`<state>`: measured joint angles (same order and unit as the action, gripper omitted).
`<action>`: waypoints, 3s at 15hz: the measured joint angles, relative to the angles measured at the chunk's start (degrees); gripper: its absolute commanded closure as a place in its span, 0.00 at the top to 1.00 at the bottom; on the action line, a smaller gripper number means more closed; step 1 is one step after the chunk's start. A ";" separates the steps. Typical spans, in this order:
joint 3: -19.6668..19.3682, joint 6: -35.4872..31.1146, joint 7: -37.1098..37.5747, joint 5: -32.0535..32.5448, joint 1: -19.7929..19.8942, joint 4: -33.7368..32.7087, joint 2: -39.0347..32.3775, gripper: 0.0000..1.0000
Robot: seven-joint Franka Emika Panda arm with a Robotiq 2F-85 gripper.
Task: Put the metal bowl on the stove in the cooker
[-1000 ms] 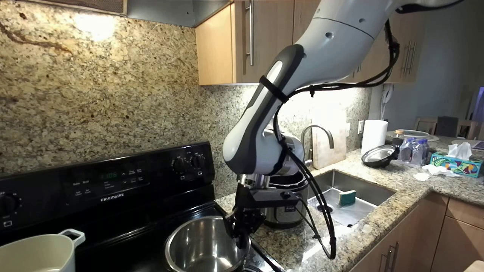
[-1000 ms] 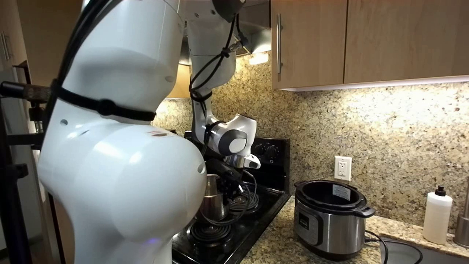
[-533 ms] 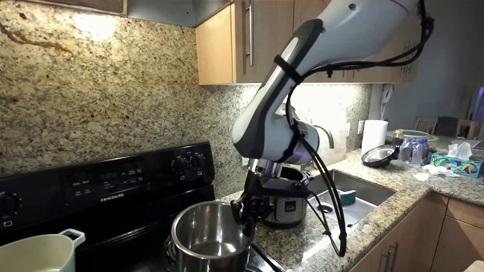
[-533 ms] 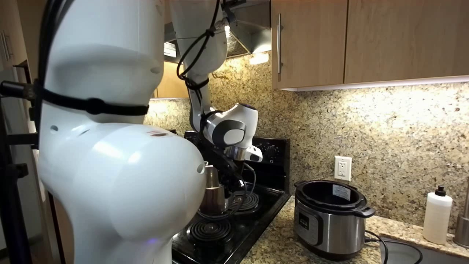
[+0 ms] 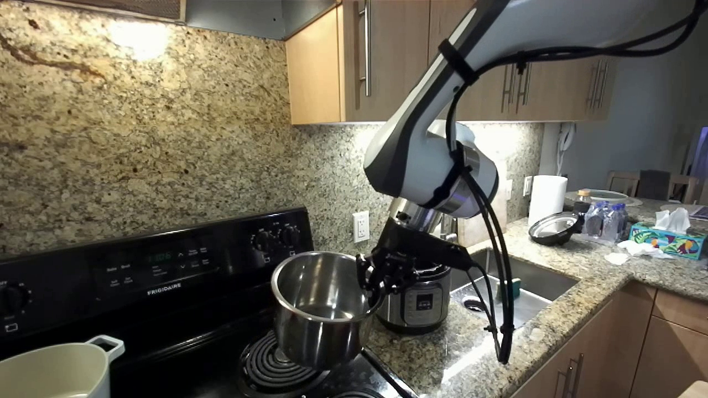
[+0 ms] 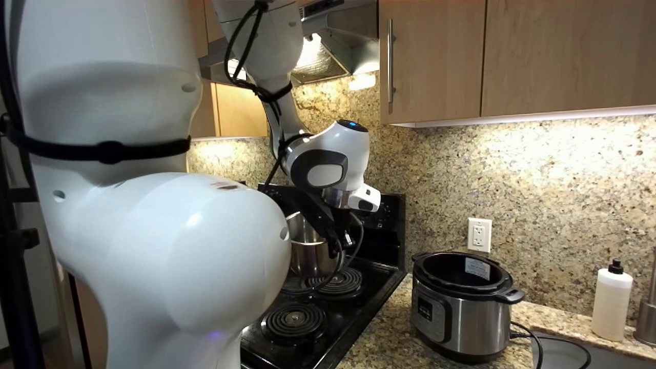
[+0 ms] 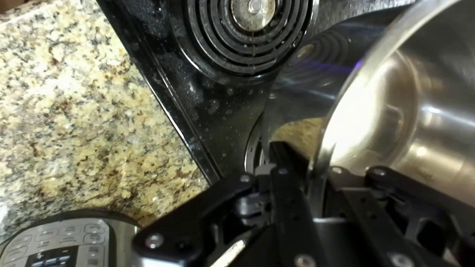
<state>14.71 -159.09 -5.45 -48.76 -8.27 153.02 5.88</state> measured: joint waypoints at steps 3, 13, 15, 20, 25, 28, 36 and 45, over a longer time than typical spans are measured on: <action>-1.55 -4.42 5.30 -0.26 -0.33 2.42 2.62 0.01; -6.32 -8.86 23.62 9.63 3.58 5.59 5.56 0.06; -6.14 -8.81 25.11 11.38 3.53 6.58 6.93 0.06; -5.97 -8.66 25.18 11.44 3.42 7.06 7.84 0.01; -9.25 -8.91 25.29 8.24 4.34 4.18 4.46 0.01; -12.70 -8.89 25.64 5.32 5.71 0.71 1.49 0.01; -16.85 -8.25 33.93 2.53 8.83 -8.38 -6.87 0.01; -19.30 -6.94 35.42 -2.01 10.04 -12.65 -13.15 0.01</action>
<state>-4.59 -166.03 29.97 -50.77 1.77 140.37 -7.27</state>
